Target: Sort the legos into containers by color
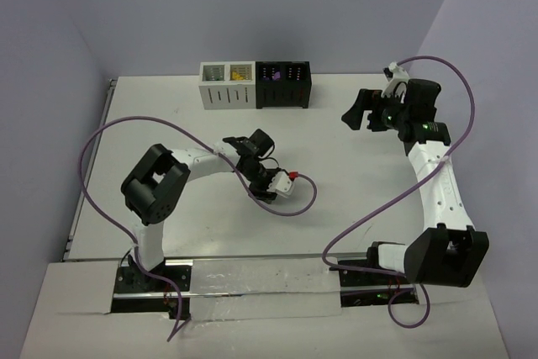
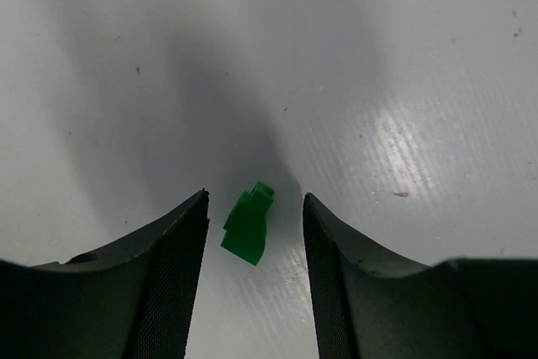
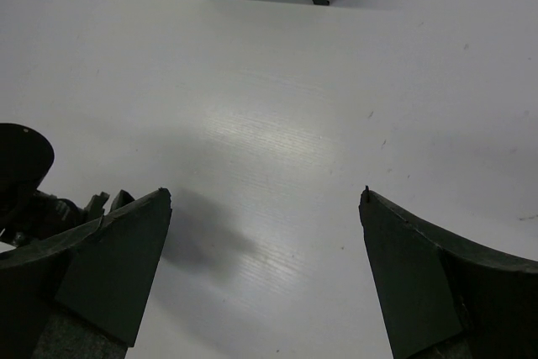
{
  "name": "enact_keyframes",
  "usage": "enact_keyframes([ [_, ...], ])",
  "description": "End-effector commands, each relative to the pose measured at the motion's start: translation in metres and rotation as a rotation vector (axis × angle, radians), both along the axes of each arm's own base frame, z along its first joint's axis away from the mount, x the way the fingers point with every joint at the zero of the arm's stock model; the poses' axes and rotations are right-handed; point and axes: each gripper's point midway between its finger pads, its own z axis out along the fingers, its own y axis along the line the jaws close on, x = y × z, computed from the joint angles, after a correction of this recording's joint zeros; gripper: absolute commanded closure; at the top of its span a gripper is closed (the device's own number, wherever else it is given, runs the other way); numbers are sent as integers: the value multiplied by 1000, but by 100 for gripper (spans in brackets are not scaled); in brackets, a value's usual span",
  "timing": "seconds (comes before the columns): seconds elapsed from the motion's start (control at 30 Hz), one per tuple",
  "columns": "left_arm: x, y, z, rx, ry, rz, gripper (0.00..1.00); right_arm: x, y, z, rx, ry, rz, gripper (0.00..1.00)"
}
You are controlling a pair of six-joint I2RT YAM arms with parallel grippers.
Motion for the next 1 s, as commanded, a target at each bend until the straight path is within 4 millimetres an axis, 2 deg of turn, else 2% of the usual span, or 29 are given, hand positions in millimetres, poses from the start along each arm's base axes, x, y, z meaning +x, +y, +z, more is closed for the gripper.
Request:
enact_keyframes([
  [0.0, 12, -9, -1, -16, -53, -1, 46, 0, 0, 1, 9, -12, 7, 0],
  [0.23, 12, -2, -8, 19, -62, -9, 55, 2, -1, 2, 7, -13, 9, 0],
  [0.27, 12, -2, -7, 21, -62, -9, 62, 2, -1, 3, 7, -14, 8, 0],
  [0.3, 12, -2, -6, 20, -64, -10, 63, 2, -1, 2, 6, -14, 8, 0],
  [0.37, 13, 0, -2, 23, -68, -6, 72, 2, -1, 1, 3, -12, 11, 0],
  [0.47, 15, 0, 11, 22, -77, 12, 81, 3, -1, 2, 3, -15, 16, 0],
  [0.53, 22, -2, 28, 10, -95, 40, 88, 5, -1, 1, 3, -13, 18, 0],
  [0.6, 49, 3, 75, -70, -72, 170, 95, 6, 1, 2, 14, -12, 25, 0],
  [0.63, 56, 0, 100, -127, -50, 195, 97, 7, 1, 2, 19, -12, 26, 0],
  [0.73, 103, 13, 160, -267, -1, 386, 100, 9, 4, 2, 40, -11, 31, 0],
  [0.77, 135, 29, 189, -346, 15, 522, 100, 10, 4, 2, 50, -13, 29, 0],
  [0.83, 180, 58, 229, -458, 39, 761, 100, 11, 6, 0, 63, -11, 33, 0],
  [0.87, 200, 70, 245, -520, 17, 848, 100, 11, 7, -1, 68, -8, 33, 0],
  [0.93, 256, 108, 293, -730, -98, 1048, 100, 12, 8, -4, 77, -1, 33, 0],
  [0.97, 275, 127, 310, -817, -141, 1134, 100, 13, 8, -5, 80, 1, 32, 0],
])
